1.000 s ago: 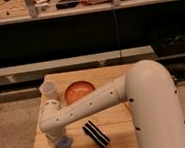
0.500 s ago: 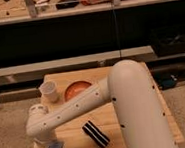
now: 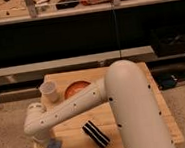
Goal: Wipe the white sponge on the table
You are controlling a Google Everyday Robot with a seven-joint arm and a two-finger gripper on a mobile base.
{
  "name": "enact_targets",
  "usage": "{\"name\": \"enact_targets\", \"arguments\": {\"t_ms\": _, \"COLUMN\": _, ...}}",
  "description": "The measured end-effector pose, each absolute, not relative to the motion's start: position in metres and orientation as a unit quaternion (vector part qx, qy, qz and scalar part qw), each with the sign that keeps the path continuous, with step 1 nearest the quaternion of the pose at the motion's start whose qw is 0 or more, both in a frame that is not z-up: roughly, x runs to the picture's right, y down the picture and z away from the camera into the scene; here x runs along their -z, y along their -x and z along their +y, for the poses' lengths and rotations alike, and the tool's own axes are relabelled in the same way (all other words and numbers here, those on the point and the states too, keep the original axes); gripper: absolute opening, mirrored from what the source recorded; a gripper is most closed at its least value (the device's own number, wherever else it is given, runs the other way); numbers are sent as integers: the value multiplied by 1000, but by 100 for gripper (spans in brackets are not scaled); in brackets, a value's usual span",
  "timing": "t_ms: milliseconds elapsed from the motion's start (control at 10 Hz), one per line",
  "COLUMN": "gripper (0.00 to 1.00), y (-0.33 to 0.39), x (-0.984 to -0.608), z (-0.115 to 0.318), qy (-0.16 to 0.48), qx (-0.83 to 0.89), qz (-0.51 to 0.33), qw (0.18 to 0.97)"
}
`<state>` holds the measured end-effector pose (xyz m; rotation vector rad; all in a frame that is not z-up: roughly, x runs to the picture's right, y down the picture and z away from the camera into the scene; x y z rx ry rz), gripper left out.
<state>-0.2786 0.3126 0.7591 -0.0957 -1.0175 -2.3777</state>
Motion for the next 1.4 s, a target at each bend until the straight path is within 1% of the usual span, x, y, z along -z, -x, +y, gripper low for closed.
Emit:
{"name": "enact_targets", "arguments": {"t_ms": 200, "gripper": 0, "y": 292, "x": -769, "z": 293, "qy": 30, "qx": 889, "qz": -373, "qw": 265}}
{"name": "enact_targets", "arguments": {"t_ms": 400, "gripper": 0, "y": 304, "x": -788, "z": 258, "qy": 28, "qx": 893, "qz": -366, "qw": 260}}
{"name": "enact_targets", "arguments": {"t_ms": 500, "gripper": 0, "y": 306, "x": -792, "z": 249, "qy": 29, "qx": 894, "qz": -363, "qw": 260}}
{"name": "enact_targets", "arguments": {"t_ms": 700, "gripper": 0, "y": 304, "x": -798, "z": 235, "qy": 32, "qx": 894, "qz": -358, "qw": 266}}
{"name": "enact_targets", "arguments": {"t_ms": 1000, "gripper": 0, "y": 269, "x": -804, "z": 221, "qy": 46, "qx": 887, "qz": -351, "qw": 298}}
{"name": "enact_targets", "arguments": {"t_ms": 1400, "gripper": 0, "y": 238, "x": -807, "z": 213, "qy": 61, "qx": 877, "qz": -344, "qw": 329}}
